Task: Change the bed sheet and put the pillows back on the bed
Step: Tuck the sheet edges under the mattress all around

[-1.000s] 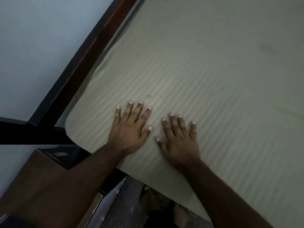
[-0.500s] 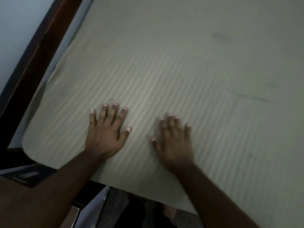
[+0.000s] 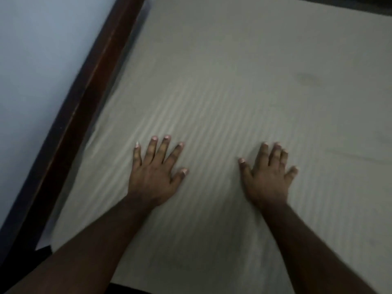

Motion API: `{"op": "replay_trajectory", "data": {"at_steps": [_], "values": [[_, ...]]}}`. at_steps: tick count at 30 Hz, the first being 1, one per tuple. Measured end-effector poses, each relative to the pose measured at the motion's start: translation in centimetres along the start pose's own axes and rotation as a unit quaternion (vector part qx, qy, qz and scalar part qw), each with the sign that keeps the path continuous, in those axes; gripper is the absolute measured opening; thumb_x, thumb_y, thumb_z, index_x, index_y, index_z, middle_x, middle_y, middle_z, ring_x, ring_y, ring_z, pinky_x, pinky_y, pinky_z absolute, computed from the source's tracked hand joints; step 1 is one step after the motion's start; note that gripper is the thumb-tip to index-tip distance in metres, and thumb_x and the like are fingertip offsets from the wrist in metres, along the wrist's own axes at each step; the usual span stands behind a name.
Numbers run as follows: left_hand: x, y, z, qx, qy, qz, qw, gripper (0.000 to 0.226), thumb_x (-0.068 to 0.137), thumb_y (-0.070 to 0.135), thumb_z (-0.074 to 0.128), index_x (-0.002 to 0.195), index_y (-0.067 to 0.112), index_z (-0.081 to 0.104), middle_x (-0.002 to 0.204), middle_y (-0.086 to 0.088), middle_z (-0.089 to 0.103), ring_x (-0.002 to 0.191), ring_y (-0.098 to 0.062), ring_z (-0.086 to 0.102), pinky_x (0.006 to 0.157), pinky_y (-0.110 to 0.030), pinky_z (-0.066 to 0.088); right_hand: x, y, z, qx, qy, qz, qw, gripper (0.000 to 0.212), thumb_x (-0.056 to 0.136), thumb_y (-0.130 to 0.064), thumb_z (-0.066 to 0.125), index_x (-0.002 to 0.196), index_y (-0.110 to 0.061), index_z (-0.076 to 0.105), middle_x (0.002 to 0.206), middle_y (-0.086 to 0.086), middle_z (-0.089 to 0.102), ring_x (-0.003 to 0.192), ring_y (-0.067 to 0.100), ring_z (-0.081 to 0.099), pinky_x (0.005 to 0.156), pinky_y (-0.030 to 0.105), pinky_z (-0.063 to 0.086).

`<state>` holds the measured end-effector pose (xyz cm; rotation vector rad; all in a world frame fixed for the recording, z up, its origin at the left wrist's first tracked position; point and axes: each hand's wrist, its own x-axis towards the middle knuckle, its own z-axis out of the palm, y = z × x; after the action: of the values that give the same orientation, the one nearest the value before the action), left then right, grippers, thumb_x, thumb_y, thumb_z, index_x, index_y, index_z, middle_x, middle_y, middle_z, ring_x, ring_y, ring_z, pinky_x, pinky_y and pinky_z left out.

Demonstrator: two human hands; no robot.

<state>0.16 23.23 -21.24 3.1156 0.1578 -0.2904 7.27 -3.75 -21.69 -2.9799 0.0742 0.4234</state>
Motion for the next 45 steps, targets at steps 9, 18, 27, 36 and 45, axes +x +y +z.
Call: {"op": "replay_trajectory", "data": {"at_steps": [9,18,27,36,45], "values": [[2.5,-9.2,-2.2,-0.14,0.036,-0.285,0.947,0.072,0.097,0.065,0.035,0.158,0.036,0.014,0.166,-0.006,0.016,0.147,-0.035,0.026,0.113,-0.055,0.029,-2.0,-17.9,3.0,0.014,-0.001,-0.303,0.953,0.076,0.097,-0.061,0.026,0.157,-0.014,0.024,0.165,0.015,0.017,0.152,0.036,0.013,0.12,0.062,0.008],[3.5,-11.2,-2.6,-0.298,0.037,-0.306,0.904,0.061,0.103,0.055,0.034,0.158,0.031,0.022,0.163,-0.008,0.029,0.148,-0.029,0.028,0.119,-0.041,0.025,1.8,-17.4,2.8,0.001,0.011,-0.185,0.983,0.079,0.098,-0.063,0.021,0.159,-0.013,0.015,0.166,0.016,0.006,0.153,0.039,0.0,0.12,0.063,0.002],[-2.0,-8.6,-3.4,-0.254,0.109,-0.168,0.946,0.066,0.102,0.036,0.046,0.158,0.009,0.023,0.163,-0.011,0.028,0.151,-0.028,0.022,0.122,-0.04,0.018,-4.2,-17.9,1.3,0.223,-0.019,-0.318,0.921,0.064,0.09,-0.03,0.055,0.148,-0.005,0.043,0.149,0.018,0.047,0.139,0.036,0.041,0.116,0.046,0.034],[-22.2,-4.7,-2.0,-0.444,0.151,-0.474,0.745,0.011,0.095,0.02,0.064,0.098,0.01,0.064,0.091,-0.005,0.066,0.088,-0.026,0.064,0.081,-0.036,0.054,-20.7,-13.0,3.4,0.229,-0.055,-0.32,0.918,0.03,0.09,-0.031,0.051,0.105,-0.018,0.073,0.095,0.005,0.067,0.085,0.031,0.067,0.064,0.036,0.058],[-23.2,-4.0,0.4,-0.63,0.085,-0.564,0.527,0.032,0.106,0.026,0.044,0.077,0.016,0.053,0.062,-0.001,0.057,0.043,-0.007,0.057,0.037,-0.013,0.041,-28.1,-9.4,5.5,0.174,-0.048,-0.312,0.933,0.025,0.075,-0.021,0.069,0.098,-0.013,0.072,0.092,0.01,0.065,0.086,0.035,0.059,0.069,0.039,0.053]]}}
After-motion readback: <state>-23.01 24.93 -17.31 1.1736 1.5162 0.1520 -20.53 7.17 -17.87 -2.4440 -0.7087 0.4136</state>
